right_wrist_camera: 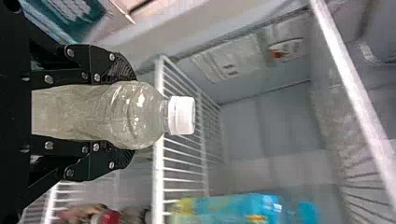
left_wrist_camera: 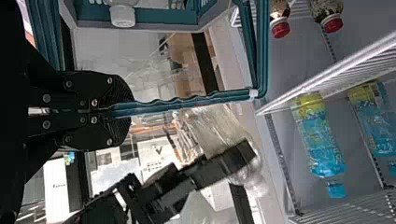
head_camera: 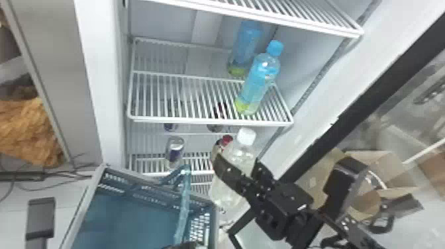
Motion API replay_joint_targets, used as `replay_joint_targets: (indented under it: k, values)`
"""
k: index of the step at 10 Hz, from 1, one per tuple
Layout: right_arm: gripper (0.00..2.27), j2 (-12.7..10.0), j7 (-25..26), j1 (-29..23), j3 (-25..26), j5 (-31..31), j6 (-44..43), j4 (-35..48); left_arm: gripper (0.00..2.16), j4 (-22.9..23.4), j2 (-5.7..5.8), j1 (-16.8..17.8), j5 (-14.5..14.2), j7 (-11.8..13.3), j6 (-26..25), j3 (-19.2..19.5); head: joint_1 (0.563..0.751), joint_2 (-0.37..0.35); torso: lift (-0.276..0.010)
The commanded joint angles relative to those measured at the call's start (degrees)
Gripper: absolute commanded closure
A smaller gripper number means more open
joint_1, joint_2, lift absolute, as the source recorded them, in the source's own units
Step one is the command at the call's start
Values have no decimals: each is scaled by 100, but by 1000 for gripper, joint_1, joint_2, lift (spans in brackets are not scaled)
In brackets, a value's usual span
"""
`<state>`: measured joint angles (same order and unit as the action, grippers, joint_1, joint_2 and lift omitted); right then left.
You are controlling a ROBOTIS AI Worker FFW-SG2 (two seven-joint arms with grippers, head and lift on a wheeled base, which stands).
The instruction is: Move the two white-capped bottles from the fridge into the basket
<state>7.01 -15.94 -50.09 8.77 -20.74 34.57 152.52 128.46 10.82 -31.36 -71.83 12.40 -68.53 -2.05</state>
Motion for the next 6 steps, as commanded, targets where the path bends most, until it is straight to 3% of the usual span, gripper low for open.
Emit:
replay_joint_targets:
  k: [1,3,6]
  values:
    - [892,-7,3,-39,106,-120,705,153,1193,0,8,1,-4,0,5,-1,695,-350,0]
    - [892,-7,3,101,209,-17,2280,378,1194,0,8,1,8,0,5,-1,695,-350,0]
    - [900,63,-59,523,106,-280,3068,-16,1194,0,8,1,8,0,5,-1,695,-350,0]
